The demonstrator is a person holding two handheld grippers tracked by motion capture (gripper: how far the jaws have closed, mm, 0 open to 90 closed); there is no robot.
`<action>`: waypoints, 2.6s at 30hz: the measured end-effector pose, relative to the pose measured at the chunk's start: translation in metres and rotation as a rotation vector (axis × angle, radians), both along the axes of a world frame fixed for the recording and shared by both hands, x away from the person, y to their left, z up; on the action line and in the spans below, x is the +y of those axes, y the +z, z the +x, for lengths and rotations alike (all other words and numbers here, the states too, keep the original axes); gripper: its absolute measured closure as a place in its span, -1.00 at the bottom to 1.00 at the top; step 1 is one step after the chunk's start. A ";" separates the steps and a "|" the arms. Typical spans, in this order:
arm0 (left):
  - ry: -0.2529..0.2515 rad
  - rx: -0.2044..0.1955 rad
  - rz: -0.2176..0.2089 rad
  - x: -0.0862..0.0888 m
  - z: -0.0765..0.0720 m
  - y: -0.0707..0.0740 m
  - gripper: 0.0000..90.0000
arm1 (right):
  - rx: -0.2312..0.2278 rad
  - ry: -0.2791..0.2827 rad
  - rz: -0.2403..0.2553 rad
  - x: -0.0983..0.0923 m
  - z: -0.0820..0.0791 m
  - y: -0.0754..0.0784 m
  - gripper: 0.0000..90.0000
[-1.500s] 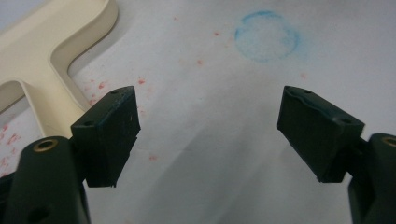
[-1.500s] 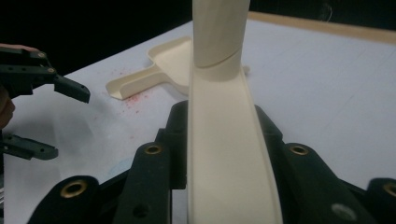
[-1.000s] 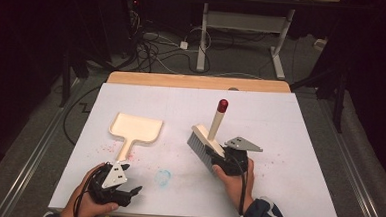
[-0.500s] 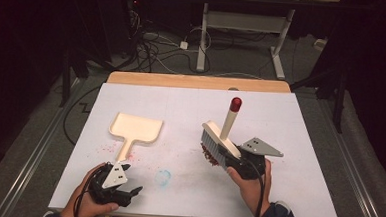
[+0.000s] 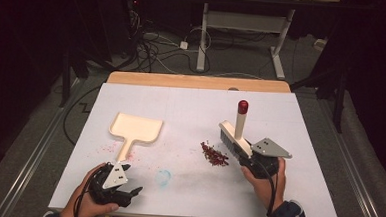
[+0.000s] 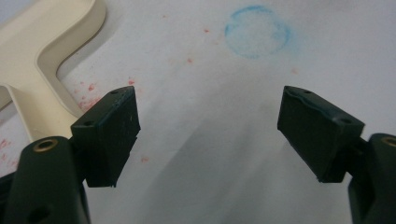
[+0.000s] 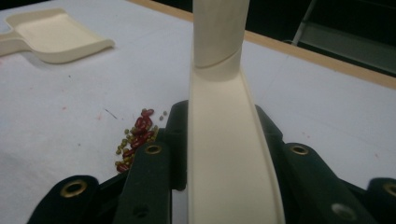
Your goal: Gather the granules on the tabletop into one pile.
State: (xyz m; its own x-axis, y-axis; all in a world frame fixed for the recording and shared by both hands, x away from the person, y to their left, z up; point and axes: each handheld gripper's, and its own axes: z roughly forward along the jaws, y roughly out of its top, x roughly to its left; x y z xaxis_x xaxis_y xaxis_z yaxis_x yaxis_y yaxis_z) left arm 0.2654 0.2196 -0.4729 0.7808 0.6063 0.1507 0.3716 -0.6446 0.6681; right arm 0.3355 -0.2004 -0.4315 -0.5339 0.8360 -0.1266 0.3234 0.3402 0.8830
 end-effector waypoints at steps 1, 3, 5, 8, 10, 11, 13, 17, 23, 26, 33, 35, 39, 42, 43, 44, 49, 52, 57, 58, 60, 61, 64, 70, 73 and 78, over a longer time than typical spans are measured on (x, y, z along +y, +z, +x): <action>0.000 0.001 0.001 0.000 0.000 0.000 -0.55 | 0.004 -0.003 -0.007 0.001 0.001 -0.002 0.52; -0.003 0.002 0.002 0.000 0.000 0.000 -0.55 | 0.007 -0.002 -0.027 0.003 0.002 -0.006 0.52; -0.005 0.001 0.003 0.000 0.000 0.000 -0.55 | 0.012 0.002 -0.037 0.006 0.002 -0.009 0.52; -0.007 0.002 0.003 -0.001 0.000 0.000 -0.55 | 0.017 0.021 -0.041 0.013 0.000 -0.013 0.52; -0.009 0.002 0.006 -0.001 0.000 0.000 -0.55 | 0.008 0.037 -0.051 0.018 -0.002 -0.013 0.52; -0.009 0.002 0.007 -0.001 0.000 0.000 -0.55 | 0.014 0.042 -0.055 0.021 -0.004 -0.013 0.52; -0.008 0.001 0.005 -0.001 0.000 0.000 -0.55 | -0.006 0.044 -0.085 0.024 -0.005 -0.012 0.52; -0.004 -0.001 0.003 0.000 -0.001 0.000 -0.55 | -0.020 0.035 -0.077 0.020 -0.005 -0.007 0.52; 0.014 -0.016 -0.010 0.002 0.000 0.003 -0.55 | -0.033 0.019 -0.023 -0.001 -0.001 0.008 0.52; 0.024 -0.020 -0.014 0.004 0.000 0.003 -0.55 | -0.033 0.029 0.001 -0.012 -0.001 0.018 0.52; 0.033 -0.033 -0.017 0.005 0.000 0.005 -0.55 | 0.005 0.074 0.020 -0.041 -0.014 0.039 0.52; 0.040 -0.040 -0.013 0.006 0.000 0.006 -0.55 | 0.026 0.089 0.025 -0.050 -0.020 0.045 0.52; 0.057 -0.050 -0.016 0.008 0.000 0.008 -0.55 | 0.068 0.149 0.010 -0.068 -0.032 0.054 0.52; 0.061 -0.048 -0.016 0.009 0.000 0.008 -0.55 | 0.113 0.192 -0.001 -0.081 -0.042 0.058 0.51; 0.061 -0.047 -0.015 0.009 0.001 0.007 -0.55 | 0.134 0.211 -0.009 -0.085 -0.045 0.059 0.51; 0.057 -0.057 -0.010 0.009 0.001 0.007 -0.55 | 0.152 0.230 -0.012 -0.089 -0.049 0.060 0.51; 0.065 -0.044 -0.017 0.009 0.001 0.007 -0.55 | 0.249 0.297 0.021 -0.105 -0.061 0.064 0.51; 0.061 -0.040 -0.016 0.008 0.001 0.007 -0.55 | 0.313 0.315 0.031 -0.109 -0.058 0.060 0.51; 0.050 -0.032 -0.011 0.006 0.002 0.006 -0.55 | 0.438 0.332 0.039 -0.112 -0.035 0.044 0.51; 0.048 -0.030 -0.009 0.006 0.003 0.006 -0.55 | 0.455 0.328 0.027 -0.111 -0.029 0.040 0.51; 0.047 -0.026 -0.010 0.005 0.003 0.005 -0.55 | 0.479 0.317 0.018 -0.112 -0.017 0.034 0.51; 0.045 -0.024 -0.007 0.005 0.003 0.004 -0.55 | 0.487 0.309 0.006 -0.113 -0.011 0.032 0.51; 0.036 -0.018 0.005 0.003 0.003 0.003 -0.55 | 0.497 0.299 -0.027 -0.116 0.008 0.027 0.47; 0.029 -0.007 0.011 0.001 0.004 0.001 -0.55 | 0.519 0.334 -0.098 -0.124 0.049 0.020 0.19; 0.022 0.002 0.017 0.000 0.003 0.000 -0.55 | 0.495 0.320 -0.074 -0.131 0.062 0.022 0.02; 0.016 0.009 0.026 -0.001 0.003 -0.002 -0.55 | 0.498 0.186 -0.094 -0.146 0.076 0.020 -0.08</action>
